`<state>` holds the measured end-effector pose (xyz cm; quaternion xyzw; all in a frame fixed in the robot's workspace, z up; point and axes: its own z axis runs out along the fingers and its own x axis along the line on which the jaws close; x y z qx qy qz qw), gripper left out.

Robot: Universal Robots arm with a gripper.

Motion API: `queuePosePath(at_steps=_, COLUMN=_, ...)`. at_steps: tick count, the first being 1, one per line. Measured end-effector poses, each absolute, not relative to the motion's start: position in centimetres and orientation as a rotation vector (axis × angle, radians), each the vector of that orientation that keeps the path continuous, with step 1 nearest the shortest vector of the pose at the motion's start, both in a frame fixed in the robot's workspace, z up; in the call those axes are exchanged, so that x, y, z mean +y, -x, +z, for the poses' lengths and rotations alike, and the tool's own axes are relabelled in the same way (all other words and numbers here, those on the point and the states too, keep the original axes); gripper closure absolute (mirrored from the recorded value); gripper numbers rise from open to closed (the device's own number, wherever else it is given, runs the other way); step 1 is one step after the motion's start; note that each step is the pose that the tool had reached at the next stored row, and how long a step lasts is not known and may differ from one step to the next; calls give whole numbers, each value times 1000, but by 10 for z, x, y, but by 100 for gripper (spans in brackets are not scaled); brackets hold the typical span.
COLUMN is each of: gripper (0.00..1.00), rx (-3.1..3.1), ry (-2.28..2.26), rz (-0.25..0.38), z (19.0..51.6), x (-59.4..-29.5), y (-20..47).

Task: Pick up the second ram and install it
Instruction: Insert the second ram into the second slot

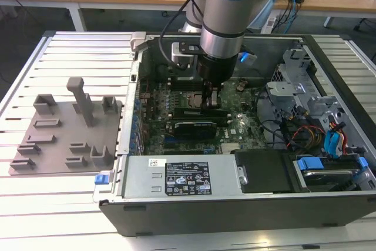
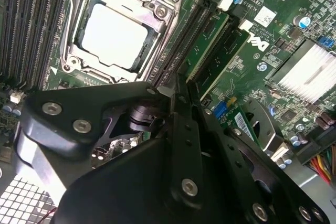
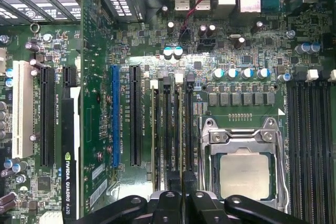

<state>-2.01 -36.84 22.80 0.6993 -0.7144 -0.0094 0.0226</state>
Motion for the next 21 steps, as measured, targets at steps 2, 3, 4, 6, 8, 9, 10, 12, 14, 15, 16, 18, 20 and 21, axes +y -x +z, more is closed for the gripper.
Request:
queuePosePath(at_steps=2, gripper=87, rx=-2213, ry=-2166, rz=-29, z=227, x=-368, y=20)
queuePosePath(at_steps=3, gripper=87, rx=-2212, ry=-2166, rz=-29, z=226, x=-368, y=20)
queuePosePath(at_steps=4, gripper=87, rx=-2212, ry=-2165, rz=-28, z=225, x=-369, y=20)
queuePosePath(at_steps=6, gripper=87, rx=-2212, ry=-2166, rz=-29, z=224, x=-369, y=20)
queuePosePath(at_steps=8, gripper=87, rx=-2207, ry=-2171, rz=-29, z=224, x=-369, y=20)
queuePosePath(at_steps=9, gripper=87, rx=-2206, ry=-2173, rz=-29, z=224, x=-369, y=20)
queuePosePath(at_steps=10, gripper=87, rx=-2203, ry=-2175, rz=-29, z=224, x=-369, y=20)
queuePosePath(at_steps=12, gripper=87, rx=-2202, ry=-2176, rz=-29, z=225, x=-369, y=20)
queuePosePath(at_steps=14, gripper=87, rx=-2203, ry=-2177, rz=-29, z=226, x=-369, y=20)
queuePosePath(at_steps=15, gripper=87, rx=-2202, ry=-2177, rz=-29, z=226, x=-369, y=20)
queuePosePath(at_steps=16, gripper=87, rx=-2202, ry=-2176, rz=-29, z=226, x=-369, y=20)
queuePosePath(at_steps=18, gripper=87, rx=-2202, ry=-2176, rz=-29, z=225, x=-369, y=20)
queuePosePath(at_steps=20, gripper=87, rx=-2203, ry=-2177, rz=-31, z=222, x=-369, y=20)
queuePosePath(at_steps=21, gripper=87, rx=-2203, ry=-2177, rz=-31, z=221, x=-369, y=20)
